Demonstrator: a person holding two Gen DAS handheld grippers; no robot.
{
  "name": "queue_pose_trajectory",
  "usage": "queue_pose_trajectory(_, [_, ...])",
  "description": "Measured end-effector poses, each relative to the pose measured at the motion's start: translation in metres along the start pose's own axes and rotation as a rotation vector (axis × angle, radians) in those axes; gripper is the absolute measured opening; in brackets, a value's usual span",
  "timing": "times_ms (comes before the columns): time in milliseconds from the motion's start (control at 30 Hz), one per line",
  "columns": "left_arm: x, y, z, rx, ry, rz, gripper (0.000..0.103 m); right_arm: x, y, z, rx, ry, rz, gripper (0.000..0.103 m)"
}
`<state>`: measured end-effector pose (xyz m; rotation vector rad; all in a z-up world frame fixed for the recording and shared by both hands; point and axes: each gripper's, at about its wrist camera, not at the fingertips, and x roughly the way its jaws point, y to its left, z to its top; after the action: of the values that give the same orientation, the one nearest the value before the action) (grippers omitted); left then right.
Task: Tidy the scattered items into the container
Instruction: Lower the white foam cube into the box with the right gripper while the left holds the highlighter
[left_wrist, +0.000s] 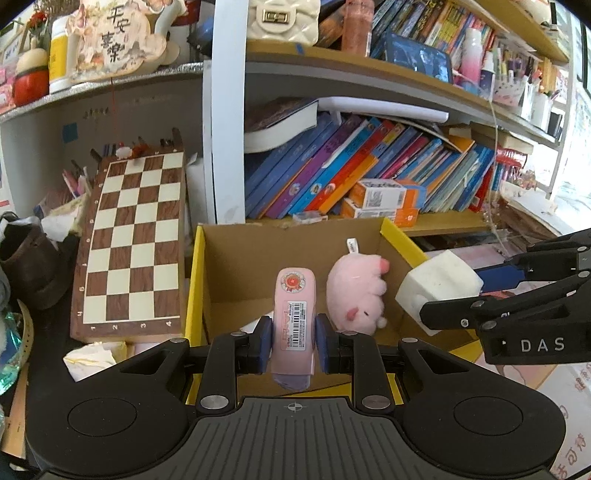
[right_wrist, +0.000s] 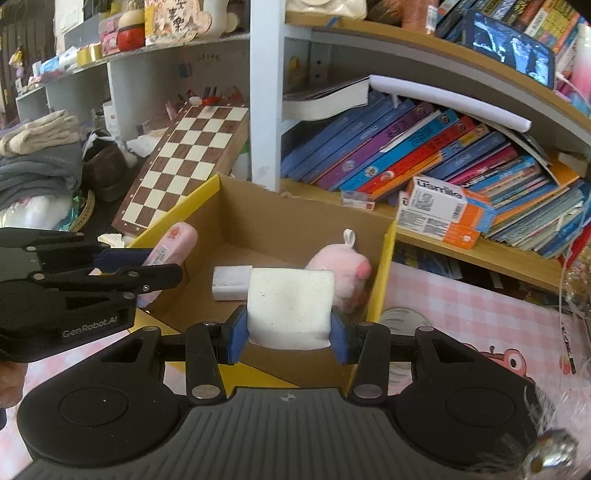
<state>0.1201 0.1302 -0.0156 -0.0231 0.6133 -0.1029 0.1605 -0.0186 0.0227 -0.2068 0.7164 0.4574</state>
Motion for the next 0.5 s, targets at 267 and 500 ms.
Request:
queue_pose_trajectory(267, [0.014,0.004,0.004,0.007,0.015,0.002,0.023,0.019,-0.002,0.008,-0.009,0.019,0.014,0.043])
queue_pose_trajectory(500, [0.025,0.006,0.007,0.037,0.046,-0.006,0.023,0.033,-0.003,0.012,-0.011,0.044,0.037,0.043])
